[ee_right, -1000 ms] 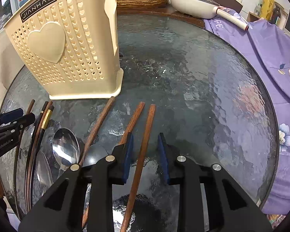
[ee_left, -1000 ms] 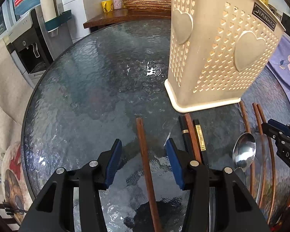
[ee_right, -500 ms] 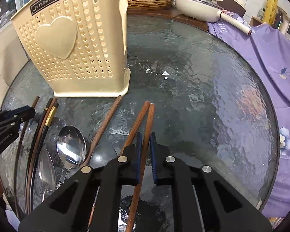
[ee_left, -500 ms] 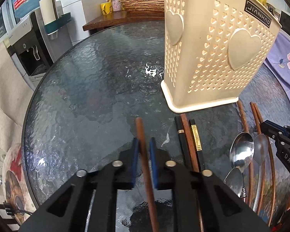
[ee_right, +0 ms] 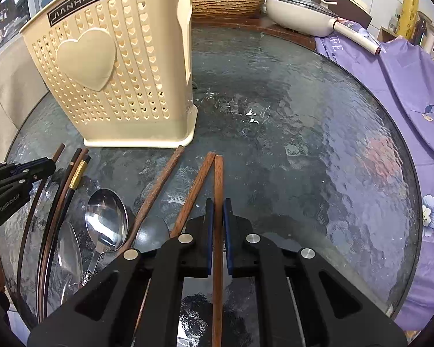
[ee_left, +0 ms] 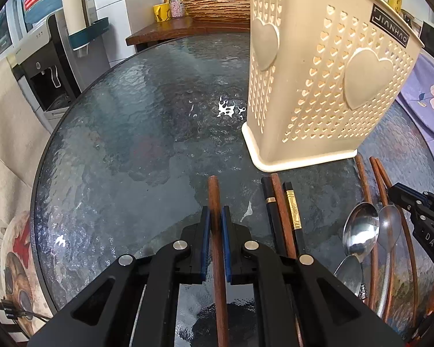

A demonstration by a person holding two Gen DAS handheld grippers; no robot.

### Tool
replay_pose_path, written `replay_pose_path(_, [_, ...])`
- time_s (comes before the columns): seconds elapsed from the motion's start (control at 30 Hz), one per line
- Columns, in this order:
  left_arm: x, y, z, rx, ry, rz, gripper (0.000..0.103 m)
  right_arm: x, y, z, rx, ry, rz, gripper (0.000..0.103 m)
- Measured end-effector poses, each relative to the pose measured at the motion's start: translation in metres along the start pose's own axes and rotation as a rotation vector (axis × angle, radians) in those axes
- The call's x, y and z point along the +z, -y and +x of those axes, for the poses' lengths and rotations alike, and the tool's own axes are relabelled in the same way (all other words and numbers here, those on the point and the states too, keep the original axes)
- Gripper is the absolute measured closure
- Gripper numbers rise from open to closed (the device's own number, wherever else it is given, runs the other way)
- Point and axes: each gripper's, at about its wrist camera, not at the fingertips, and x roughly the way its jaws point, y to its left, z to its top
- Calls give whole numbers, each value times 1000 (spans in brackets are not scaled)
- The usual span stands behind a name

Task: Organize utensils
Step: 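Lift both held chopsticks and carry them above the beige utensil holder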

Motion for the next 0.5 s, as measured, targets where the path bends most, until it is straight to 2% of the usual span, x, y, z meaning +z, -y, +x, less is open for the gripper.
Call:
replay_pose_path(0.23, [4,-10,-5,-26,23,-27,95,5,10,-10,35,55,29,96])
replay_pose_path(0.5, [12,-23,-37,-56,113,-55,95,16,20,-39,93,150,50,96])
